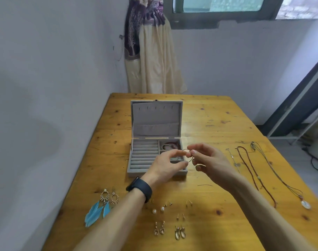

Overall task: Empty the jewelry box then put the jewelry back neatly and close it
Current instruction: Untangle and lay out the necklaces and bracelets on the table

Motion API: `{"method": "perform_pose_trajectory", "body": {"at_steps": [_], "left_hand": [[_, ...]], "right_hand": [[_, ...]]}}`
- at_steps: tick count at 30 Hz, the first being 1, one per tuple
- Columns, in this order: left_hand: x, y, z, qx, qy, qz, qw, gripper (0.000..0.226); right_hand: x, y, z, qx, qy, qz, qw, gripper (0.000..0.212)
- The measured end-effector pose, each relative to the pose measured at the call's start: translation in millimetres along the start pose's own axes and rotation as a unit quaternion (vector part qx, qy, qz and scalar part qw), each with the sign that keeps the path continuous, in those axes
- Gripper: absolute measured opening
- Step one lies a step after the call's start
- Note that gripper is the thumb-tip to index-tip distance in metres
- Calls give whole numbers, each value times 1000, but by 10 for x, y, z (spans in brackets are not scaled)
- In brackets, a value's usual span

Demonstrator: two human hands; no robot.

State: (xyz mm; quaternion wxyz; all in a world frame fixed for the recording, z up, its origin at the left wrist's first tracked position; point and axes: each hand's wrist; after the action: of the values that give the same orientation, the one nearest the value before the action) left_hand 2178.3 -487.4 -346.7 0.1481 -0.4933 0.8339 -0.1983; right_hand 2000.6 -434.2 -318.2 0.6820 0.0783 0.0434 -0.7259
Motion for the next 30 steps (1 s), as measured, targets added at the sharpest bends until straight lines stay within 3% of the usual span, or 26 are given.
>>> {"method": "perform_pose_trajectory", "body": {"at_steps": [2, 5, 7, 13, 19, 24, 30], "left_hand": [[-35, 90, -86, -37, -19, 7, 999, 21], [-145, 231, -168, -113, -47, 43, 992, 21], [-248, 336, -203, -106, -58, 72, 990, 20], [-502, 702, -207, 22, -63, 129, 989, 19], [-566, 957, -202, 190, -35, 105, 975, 28], [-566, 1095, -270, 315, -25, 50, 948, 27], [-532, 1187, -317, 387, 7, 23, 922, 27]], "right_hand": [[-161, -124, -34, 15, 4, -15, 1000, 18], [-457, -358, -148, 8, 8, -78, 997, 19], [-683, -503, -265, -29, 13, -116, 993, 19], [-1174, -757, -741, -174, 4, -211, 962, 12], [-1321, -812, -1014, -369, -26, -230, 900, 11], [-1255, -774, -1110, -421, -104, -226, 872, 14], [-1168, -779, -1196, -441, -123, -230, 859, 15]]}}
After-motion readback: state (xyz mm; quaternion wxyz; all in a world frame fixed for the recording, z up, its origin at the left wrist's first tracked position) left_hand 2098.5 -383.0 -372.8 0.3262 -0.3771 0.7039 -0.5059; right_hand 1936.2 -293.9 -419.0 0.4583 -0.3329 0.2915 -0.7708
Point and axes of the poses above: each hand's wrist, its own x-axis towards the middle knuckle, its own y-axis out of the palm, z = x × y, and after that the axes turned 1 degree about -z, right-handed
